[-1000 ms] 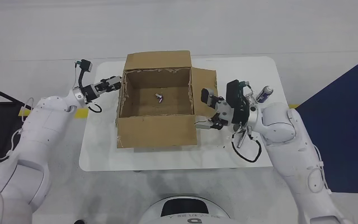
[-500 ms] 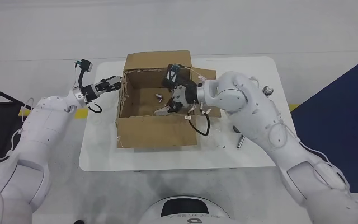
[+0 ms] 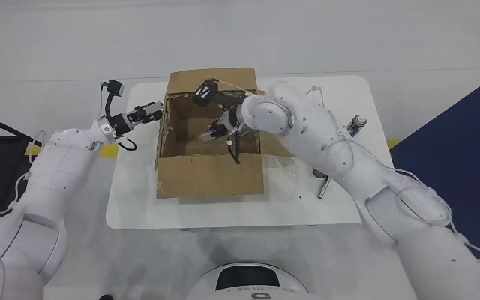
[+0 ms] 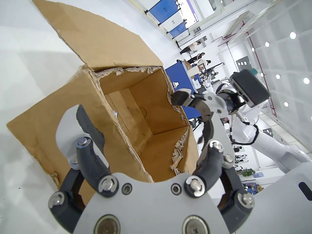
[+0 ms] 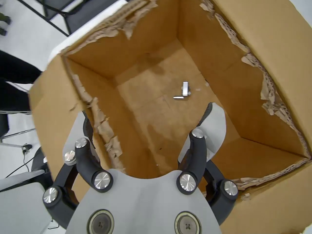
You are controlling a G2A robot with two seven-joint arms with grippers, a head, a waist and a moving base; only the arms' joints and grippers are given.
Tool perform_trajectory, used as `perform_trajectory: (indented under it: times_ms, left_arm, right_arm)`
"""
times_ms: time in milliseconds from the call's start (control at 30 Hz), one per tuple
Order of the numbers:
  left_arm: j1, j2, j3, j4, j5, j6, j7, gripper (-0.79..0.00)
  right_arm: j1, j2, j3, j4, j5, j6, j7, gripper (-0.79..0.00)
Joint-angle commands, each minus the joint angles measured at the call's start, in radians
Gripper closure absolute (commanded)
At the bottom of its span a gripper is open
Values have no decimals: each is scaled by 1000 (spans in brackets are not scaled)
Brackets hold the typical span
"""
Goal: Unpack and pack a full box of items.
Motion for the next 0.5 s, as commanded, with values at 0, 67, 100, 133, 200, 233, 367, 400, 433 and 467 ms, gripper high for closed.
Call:
perform_trajectory:
  times_ms: [0,67,100,133,200,233,367,400,433,467]
  left_arm:
    - [0,0,0,0,0,0,0,-785]
    - [0,0,0,0,0,0,0,-785]
    - [0,0,0,0,0,0,0,-785]
    - [0,0,0,0,0,0,0,-785]
    - [0,0,0,0,0,0,0,-785]
    - [0,0,0,0,0,0,0,-785]
    - [0,0,0,0,0,0,0,-785]
    - [0,0,0,0,0,0,0,-785]
    - [0,0,0,0,0,0,0,-785]
    - [0,0,0,0,0,0,0,-785]
  right_arm:
    - [35,-51,-57,102,9,0,-21,-628]
    - [59,-95,-97,188,4,-18,-43,-551]
    - [70,-118,-117,229,-4,-8,-51,-480]
    - [78,-140,-132,263,-6,-6,-65,-440]
    - [89,-182,-157,337,-4,-24,-93,-376]
    - [93,-203,-169,374,-8,-32,-101,-376]
    - [107,-274,-194,512,-11,-67,-157,-366]
    - [109,-290,-200,545,-17,-58,-167,-360]
    - [111,-307,-207,573,-23,-53,-170,-357]
    - [113,-322,-211,598,-27,-52,-176,-354]
